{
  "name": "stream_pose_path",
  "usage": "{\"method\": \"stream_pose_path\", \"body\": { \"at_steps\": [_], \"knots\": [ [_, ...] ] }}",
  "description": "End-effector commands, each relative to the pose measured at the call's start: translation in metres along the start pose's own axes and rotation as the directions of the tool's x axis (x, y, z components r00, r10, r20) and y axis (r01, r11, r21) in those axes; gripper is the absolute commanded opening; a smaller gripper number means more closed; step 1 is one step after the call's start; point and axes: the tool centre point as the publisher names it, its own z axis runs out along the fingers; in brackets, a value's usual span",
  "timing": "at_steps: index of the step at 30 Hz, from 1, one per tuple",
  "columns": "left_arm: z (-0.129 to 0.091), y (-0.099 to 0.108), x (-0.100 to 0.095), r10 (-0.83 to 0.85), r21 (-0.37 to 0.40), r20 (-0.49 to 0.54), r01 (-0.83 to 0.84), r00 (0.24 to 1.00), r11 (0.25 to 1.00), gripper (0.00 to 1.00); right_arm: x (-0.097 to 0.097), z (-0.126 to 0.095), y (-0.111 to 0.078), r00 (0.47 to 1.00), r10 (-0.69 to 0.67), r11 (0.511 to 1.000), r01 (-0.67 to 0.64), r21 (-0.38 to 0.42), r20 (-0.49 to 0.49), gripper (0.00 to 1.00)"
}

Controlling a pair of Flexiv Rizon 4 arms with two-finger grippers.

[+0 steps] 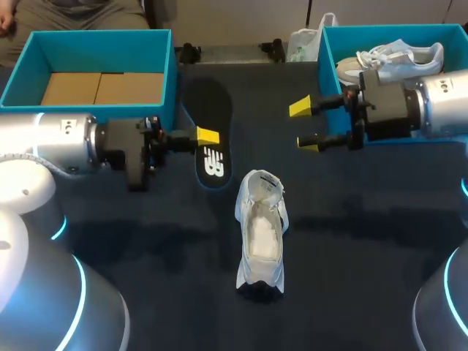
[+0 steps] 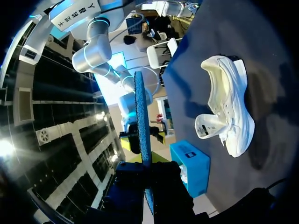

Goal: Take the shoe out of the shoebox, open the shoe tongue, remove and reinsert the insole, then place the shoe into the shoebox

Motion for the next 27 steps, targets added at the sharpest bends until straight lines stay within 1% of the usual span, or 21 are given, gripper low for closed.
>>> {"method": "stream_pose_path", "body": {
  "at_steps": [1,12,19,27],
  "knots": [
    [0.005,-0.003,0.002,0.004,-0.011,0.003,-0.004,1.0,1.0,0.0,-0.004,0.016,0.01,1.0,0.025,1.0,-0.025,0.001,0.006,1.0],
    [0.005,-0.003,0.002,0.004,-0.011,0.003,-0.004,1.0,1.0,0.0,-0.004,0.016,0.01,1.0,0.025,1.0,-0.025,0.001,0.006,1.0],
    [0.02,-0.018,0.01,-0.011,0.009,0.019,0.011,1.0,1.0,0.0,-0.006,0.035,0.019,1.0,0.011,1.0,-0.011,0.028,0.005,1.0],
    [0.031,-0.024,0.017,0.001,0.012,0.028,-0.002,1.0,1.0,0.0,-0.013,0.052,0.014,1.0,0.016,0.999,-0.016,0.046,0.0,1.0]
  ]
}}
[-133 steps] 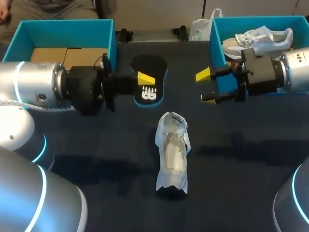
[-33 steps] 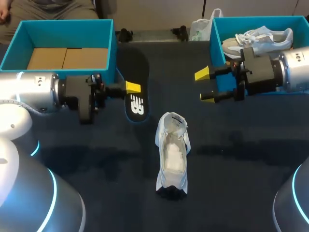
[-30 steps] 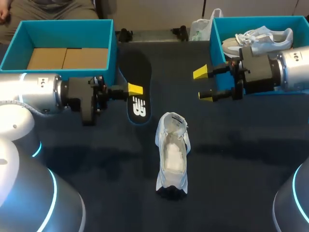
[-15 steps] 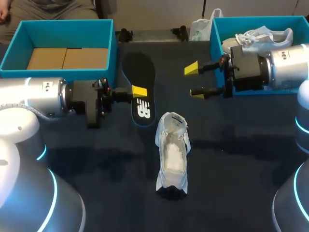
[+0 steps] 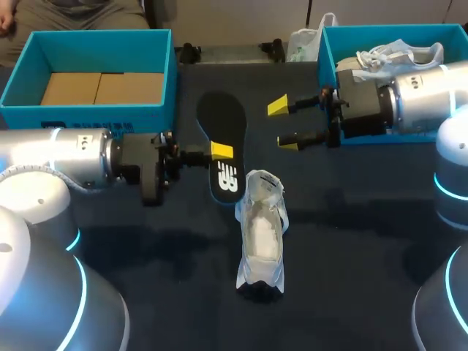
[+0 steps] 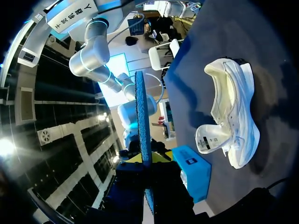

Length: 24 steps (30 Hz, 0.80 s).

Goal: Take the shoe out of the shoebox, open the shoe tongue, remove and reinsert the insole, then place the shoe into the shoebox

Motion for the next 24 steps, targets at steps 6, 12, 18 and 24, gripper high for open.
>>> {"method": "stream_pose_path", "body": {
  "at_steps": [6,12,18,24],
  "knots": [
    [0.014,-0.002,0.012,0.014,0.0,-0.004,-0.014,1.0,1.0,0.0,-0.007,0.022,-0.004,1.0,-0.025,1.0,0.026,0.014,-0.015,1.0],
    [0.017,-0.002,0.014,0.015,0.0,-0.009,-0.015,1.0,1.0,0.0,-0.006,0.026,-0.009,0.999,-0.032,0.999,0.032,0.015,-0.02,1.0],
    [0.017,-0.002,0.014,0.015,0.0,-0.009,-0.015,1.0,1.0,0.0,0.001,0.035,-0.014,0.999,-0.031,1.0,0.031,0.004,-0.01,1.0],
    [0.017,-0.002,0.014,0.015,0.0,-0.009,-0.015,1.0,1.0,0.0,0.01,0.048,-0.016,0.999,-0.039,0.999,0.039,0.003,-0.003,1.0]
  ]
}}
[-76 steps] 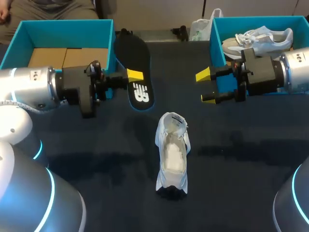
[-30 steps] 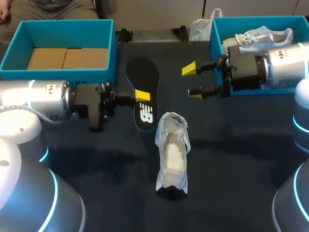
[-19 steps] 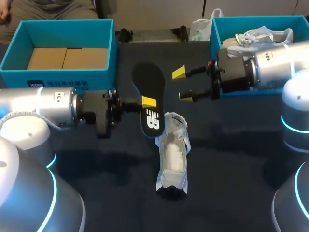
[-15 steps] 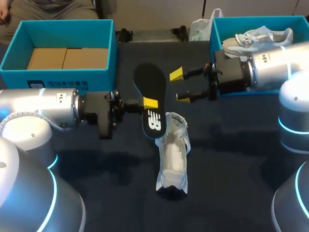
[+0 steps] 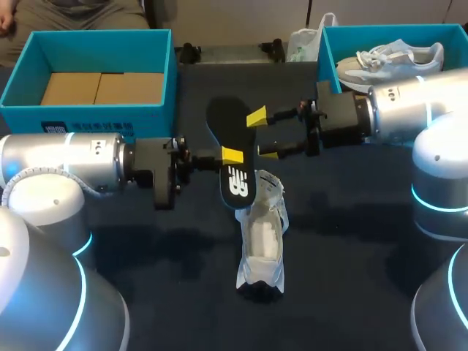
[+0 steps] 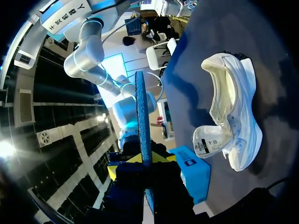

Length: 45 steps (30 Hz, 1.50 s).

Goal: Take the shoe out of the shoebox, open the shoe tongue, remove and reinsert the insole, then place the shoe into the shoebox

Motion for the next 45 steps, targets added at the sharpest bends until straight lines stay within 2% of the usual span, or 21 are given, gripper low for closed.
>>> {"method": "stream_pose_path", "body": {
  "at_steps": [1,7,8,9,10,12,13,20,28,29,33,37,38,39,45],
  "knots": [
    [0.001,-0.001,0.001,0.002,-0.003,0.002,-0.002,1.0,1.0,0.0,0.005,0.014,0.001,1.0,0.001,1.0,-0.001,-0.007,0.013,1.0],
    [0.001,-0.001,0.001,0.002,-0.003,0.002,-0.002,1.0,1.0,0.0,0.008,0.022,-0.001,1.0,0.009,1.0,-0.009,0.001,0.017,1.0],
    [0.001,-0.001,0.001,0.002,-0.003,0.002,-0.002,1.0,1.0,0.0,0.007,0.022,-0.002,1.0,0.012,1.0,-0.012,-0.001,0.015,0.96],
    [0.001,-0.001,0.001,0.002,-0.003,0.002,-0.002,1.0,1.0,0.0,0.006,0.023,-0.003,1.0,0.015,1.0,-0.014,-0.003,0.012,0.8],
    [0.001,-0.001,0.001,0.002,-0.003,0.002,-0.002,1.0,1.0,0.0,0.005,0.024,-0.003,1.0,0.017,1.0,-0.017,-0.005,0.011,0.68],
    [0.001,-0.001,0.001,0.002,-0.003,0.002,-0.002,1.0,1.0,0.0,0.005,0.025,-0.004,1.0,0.018,1.0,-0.018,-0.007,0.009,0.49],
    [0.001,-0.001,0.001,0.002,-0.003,0.002,-0.002,1.0,1.0,0.0,0.005,0.026,-0.005,1.0,0.018,1.0,-0.018,-0.008,0.006,0.46],
    [0.001,-0.001,0.001,0.002,-0.003,0.002,-0.002,1.0,1.0,0.0,0.002,0.03,-0.007,1.0,0.03,0.999,-0.03,-0.015,-0.01,0.42],
    [0.001,-0.001,0.001,0.002,-0.003,0.002,-0.002,1.0,1.0,0.0,0.005,0.035,-0.007,1.0,0.025,1.0,-0.025,-0.013,-0.018,0.32],
    [0.001,-0.001,0.001,0.002,-0.003,0.002,-0.002,1.0,1.0,0.0,0.005,0.035,-0.007,1.0,0.024,1.0,-0.024,-0.013,-0.017,0.27],
    [0.001,-0.001,0.001,0.002,-0.003,0.002,-0.002,1.0,1.0,0.0,0.006,0.033,-0.008,1.0,0.022,1.0,-0.022,-0.016,-0.015,0.23],
    [0.001,-0.001,0.001,0.002,-0.003,0.002,-0.002,1.0,1.0,0.0,0.006,0.033,-0.008,1.0,0.022,1.0,-0.023,-0.019,-0.014,0.13],
    [0.001,-0.001,0.001,0.002,-0.003,0.002,-0.002,1.0,1.0,0.0,0.006,0.033,-0.009,1.0,0.022,1.0,-0.022,-0.02,-0.014,0.1],
    [0.001,-0.001,0.001,0.002,-0.003,0.002,-0.002,1.0,1.0,0.0,0.006,0.033,-0.009,1.0,0.022,1.0,-0.022,-0.02,-0.014,0.01],
    [0.001,-0.001,0.001,0.002,-0.003,0.002,-0.002,1.0,1.0,0.0,0.005,0.032,-0.009,1.0,0.018,1.0,-0.019,-0.021,-0.018,0.0]
  ]
}}
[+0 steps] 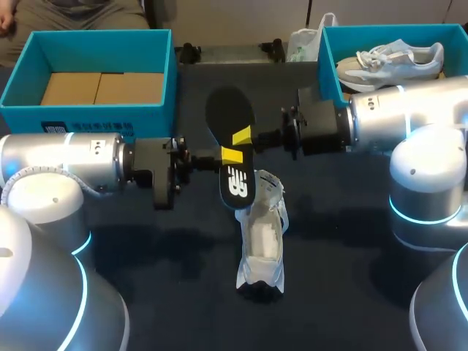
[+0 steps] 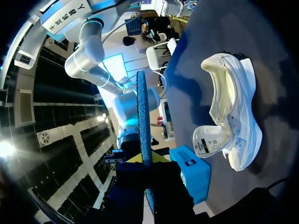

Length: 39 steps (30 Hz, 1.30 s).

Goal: Take the shoe out of the shoebox, open the shoe tongue, remove and reinsert the insole, then place the shoe into the shoebox

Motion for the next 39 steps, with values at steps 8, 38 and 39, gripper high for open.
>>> {"method": "stream_pose_path", "body": {
  "at_steps": [8,38,39],
  "knots": [
    [-0.005,-0.002,-0.002,-0.001,-0.003,-0.01,0.001,1.0,1.0,1.0,-0.001,-0.002,-0.004,1.0,-0.003,1.0,0.003,-0.005,-0.012,0.0],
    [-0.076,0.037,-0.032,-0.063,-0.016,-0.26,0.061,0.964,0.998,1.0,-0.013,-0.015,-0.023,0.999,0.05,0.999,-0.05,-0.016,-0.005,0.0],
    [-0.077,0.04,-0.033,-0.044,-0.017,-0.317,0.041,0.947,0.999,1.0,-0.014,-0.014,-0.024,0.999,0.052,0.998,-0.052,-0.019,-0.007,0.0]
  ]
}}
